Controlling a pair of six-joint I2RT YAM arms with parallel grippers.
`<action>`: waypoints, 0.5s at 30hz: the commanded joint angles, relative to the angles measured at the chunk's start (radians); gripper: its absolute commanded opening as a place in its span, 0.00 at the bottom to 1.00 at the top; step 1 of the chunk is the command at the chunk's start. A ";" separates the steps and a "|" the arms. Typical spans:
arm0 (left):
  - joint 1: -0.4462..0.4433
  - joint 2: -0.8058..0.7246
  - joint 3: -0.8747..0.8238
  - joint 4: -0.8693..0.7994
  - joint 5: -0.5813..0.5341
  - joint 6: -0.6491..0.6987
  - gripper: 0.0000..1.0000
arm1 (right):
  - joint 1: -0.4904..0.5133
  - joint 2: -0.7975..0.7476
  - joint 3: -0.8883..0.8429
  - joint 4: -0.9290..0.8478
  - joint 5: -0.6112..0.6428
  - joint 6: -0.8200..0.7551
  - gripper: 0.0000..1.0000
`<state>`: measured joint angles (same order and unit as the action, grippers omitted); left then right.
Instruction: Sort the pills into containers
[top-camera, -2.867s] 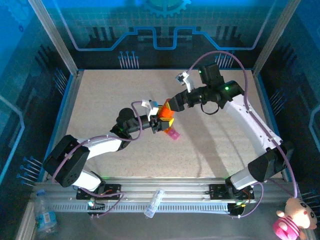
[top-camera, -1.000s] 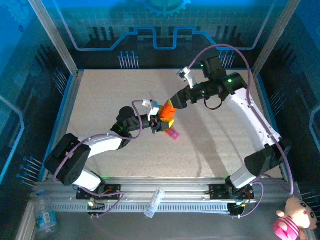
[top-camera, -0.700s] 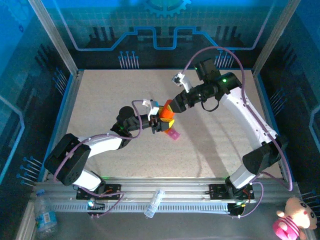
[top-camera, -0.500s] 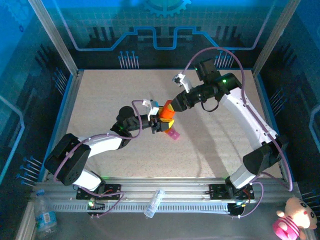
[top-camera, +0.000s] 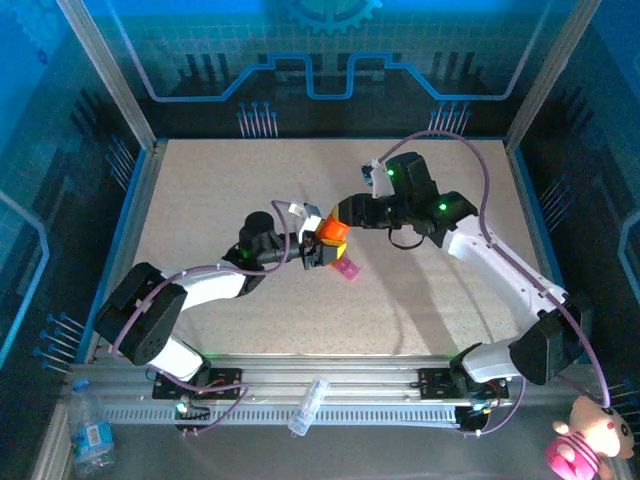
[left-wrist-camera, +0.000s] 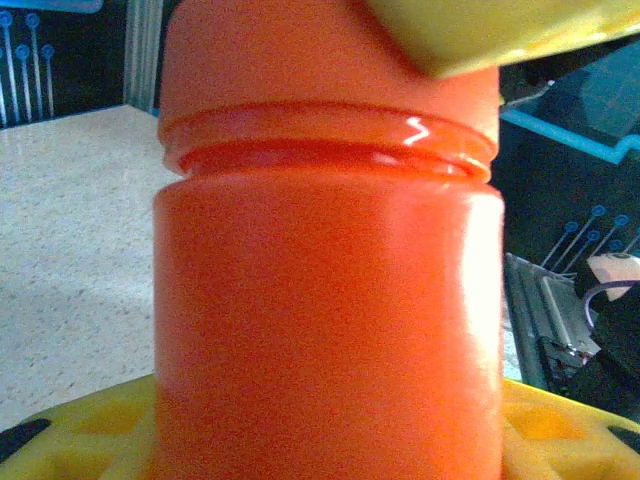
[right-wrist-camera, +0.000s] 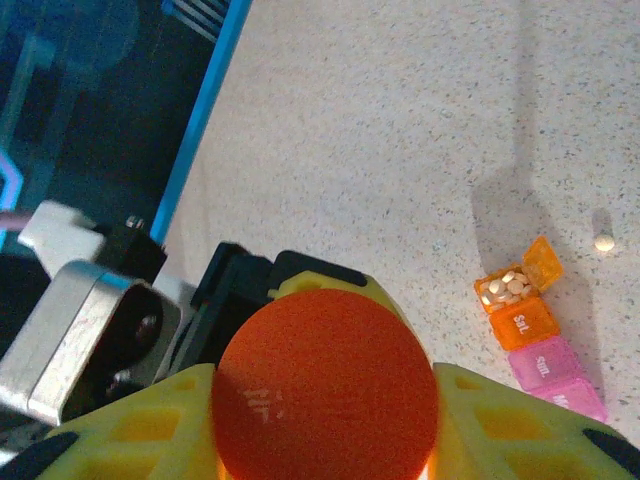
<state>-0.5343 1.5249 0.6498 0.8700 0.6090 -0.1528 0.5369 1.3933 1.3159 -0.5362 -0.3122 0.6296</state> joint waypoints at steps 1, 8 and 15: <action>-0.009 -0.020 0.052 0.163 -0.006 0.016 0.00 | 0.040 0.034 -0.029 0.025 0.003 0.137 0.41; -0.008 -0.017 0.048 0.171 0.010 0.011 0.00 | -0.131 -0.054 0.083 -0.099 -0.196 -0.103 0.81; -0.006 -0.032 0.048 0.156 0.072 -0.004 0.00 | -0.204 -0.001 0.294 -0.426 -0.357 -0.549 0.85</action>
<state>-0.5411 1.5246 0.6670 0.9714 0.6258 -0.1532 0.3328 1.3750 1.5429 -0.7776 -0.5655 0.3195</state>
